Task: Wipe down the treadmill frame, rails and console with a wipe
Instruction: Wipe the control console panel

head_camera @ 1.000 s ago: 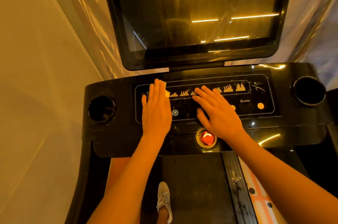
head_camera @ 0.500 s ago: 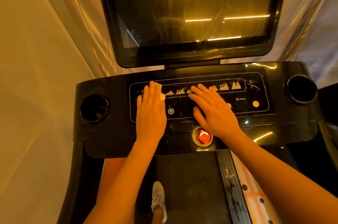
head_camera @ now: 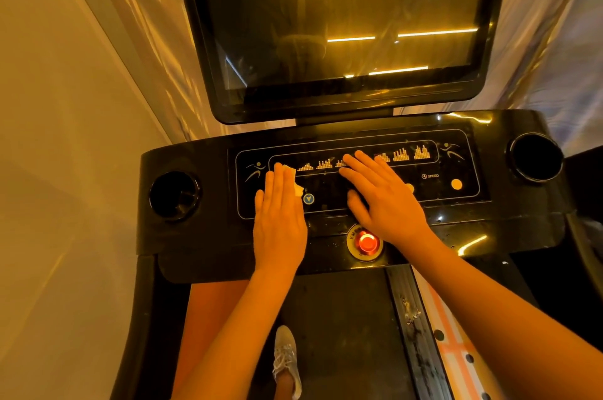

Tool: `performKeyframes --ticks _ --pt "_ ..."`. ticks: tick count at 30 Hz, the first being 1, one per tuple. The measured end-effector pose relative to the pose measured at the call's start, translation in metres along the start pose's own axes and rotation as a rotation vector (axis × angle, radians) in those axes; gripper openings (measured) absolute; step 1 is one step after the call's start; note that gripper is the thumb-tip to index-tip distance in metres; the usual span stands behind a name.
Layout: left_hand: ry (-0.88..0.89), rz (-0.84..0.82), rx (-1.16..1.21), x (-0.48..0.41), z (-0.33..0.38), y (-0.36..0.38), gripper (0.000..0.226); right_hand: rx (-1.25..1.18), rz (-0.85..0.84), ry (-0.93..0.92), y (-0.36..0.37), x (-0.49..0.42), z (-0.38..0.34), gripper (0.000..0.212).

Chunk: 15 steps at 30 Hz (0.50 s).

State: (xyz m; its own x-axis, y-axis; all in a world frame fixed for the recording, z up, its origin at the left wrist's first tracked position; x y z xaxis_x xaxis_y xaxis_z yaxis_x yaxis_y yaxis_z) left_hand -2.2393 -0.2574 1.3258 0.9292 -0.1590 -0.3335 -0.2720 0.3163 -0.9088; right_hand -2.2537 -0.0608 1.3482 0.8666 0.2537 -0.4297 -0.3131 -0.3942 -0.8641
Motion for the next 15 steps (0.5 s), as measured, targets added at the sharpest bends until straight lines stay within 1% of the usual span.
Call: performKeyframes --ticks 3,5,7,9,12,15 --pt "0.052 0.033 -0.029 0.043 0.002 0.012 0.065 -0.004 0.005 -0.006 -0.001 0.0 0.0 0.049" --pt "0.086 0.024 -0.051 0.079 0.005 0.024 0.069 -0.006 0.007 -0.01 -0.001 0.0 0.0 0.048" --pt "0.102 0.018 -0.054 0.098 0.008 0.029 0.075 -0.009 0.008 -0.006 0.0 0.0 0.0 0.048" --pt "0.103 0.023 -0.055 0.088 0.008 0.027 0.074 -0.011 0.007 -0.007 0.0 -0.001 0.001 0.048" --pt "0.084 0.019 -0.026 0.056 0.007 0.017 0.064 0.001 0.003 -0.009 0.0 -0.001 0.0 0.049" --pt "0.061 0.008 -0.005 0.034 0.006 0.01 0.061 0.003 0.0 -0.005 0.0 0.0 0.001 0.049"
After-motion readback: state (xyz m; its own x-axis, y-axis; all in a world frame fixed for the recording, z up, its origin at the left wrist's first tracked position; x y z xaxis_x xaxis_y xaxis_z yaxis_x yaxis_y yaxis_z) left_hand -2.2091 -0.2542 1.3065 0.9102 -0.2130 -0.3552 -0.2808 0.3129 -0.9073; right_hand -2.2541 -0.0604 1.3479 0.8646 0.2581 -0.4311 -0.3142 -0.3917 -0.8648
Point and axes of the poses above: each hand's wrist, its own x-axis away from the middle knuckle, its own y-axis out of the palm, z = x × y, the point moved 4 cm from there along -x, towards the middle knuckle, and after that the axes turned 7 degrees about y, right-handed, at the moved point
